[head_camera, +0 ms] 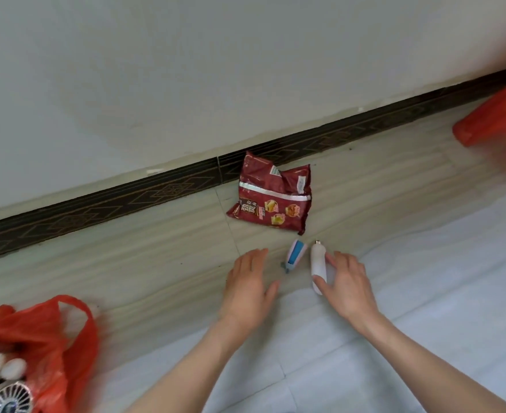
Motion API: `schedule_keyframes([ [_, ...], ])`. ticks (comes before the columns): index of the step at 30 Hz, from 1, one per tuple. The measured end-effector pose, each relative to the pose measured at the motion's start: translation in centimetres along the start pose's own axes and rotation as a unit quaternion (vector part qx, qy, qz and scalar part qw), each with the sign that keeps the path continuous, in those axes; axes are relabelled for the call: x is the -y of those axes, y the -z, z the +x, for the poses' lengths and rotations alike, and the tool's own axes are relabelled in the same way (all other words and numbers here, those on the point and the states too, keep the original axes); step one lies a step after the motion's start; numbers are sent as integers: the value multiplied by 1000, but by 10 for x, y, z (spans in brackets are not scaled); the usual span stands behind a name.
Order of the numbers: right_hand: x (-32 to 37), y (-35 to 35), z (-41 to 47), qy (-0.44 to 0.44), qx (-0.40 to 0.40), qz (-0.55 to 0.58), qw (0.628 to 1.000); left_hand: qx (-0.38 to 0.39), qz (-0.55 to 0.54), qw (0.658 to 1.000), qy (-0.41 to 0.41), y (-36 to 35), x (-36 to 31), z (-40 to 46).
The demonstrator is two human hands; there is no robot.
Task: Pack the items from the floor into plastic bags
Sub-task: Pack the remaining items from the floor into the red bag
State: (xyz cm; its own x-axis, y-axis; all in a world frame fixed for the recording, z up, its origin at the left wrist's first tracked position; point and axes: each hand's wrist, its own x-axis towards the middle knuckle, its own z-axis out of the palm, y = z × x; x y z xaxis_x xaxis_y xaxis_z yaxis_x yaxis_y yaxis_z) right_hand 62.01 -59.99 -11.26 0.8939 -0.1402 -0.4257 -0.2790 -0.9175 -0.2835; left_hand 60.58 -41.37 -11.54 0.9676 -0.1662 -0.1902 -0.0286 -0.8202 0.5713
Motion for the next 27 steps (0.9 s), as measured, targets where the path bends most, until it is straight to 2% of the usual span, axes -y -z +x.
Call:
schedule_keyframes([
  [8,9,-11,18,-34,8,-27,999,1,-6,1000,0,-25,-21,53],
  [12,5,-16,10,-23,-5,-30,999,12,-70,997,23,-16,-7,53],
  [15,11,-19,1,2,-34,9,999,25,-57,998,-11,10,11,42],
  [19,51,-29,-12,75,-32,26,996,47,-4,997,-68,74,39,11],
  [21,82,-27,-26,122,-16,24,992,29,1,998,-63,106,56,-13],
  [24,135,-18,-64,209,20,44,977,-39,-12,999,-9,147,90,-70],
  [27,181,-14,-102,302,75,34,950,-130,-32,988,78,173,128,-139],
])
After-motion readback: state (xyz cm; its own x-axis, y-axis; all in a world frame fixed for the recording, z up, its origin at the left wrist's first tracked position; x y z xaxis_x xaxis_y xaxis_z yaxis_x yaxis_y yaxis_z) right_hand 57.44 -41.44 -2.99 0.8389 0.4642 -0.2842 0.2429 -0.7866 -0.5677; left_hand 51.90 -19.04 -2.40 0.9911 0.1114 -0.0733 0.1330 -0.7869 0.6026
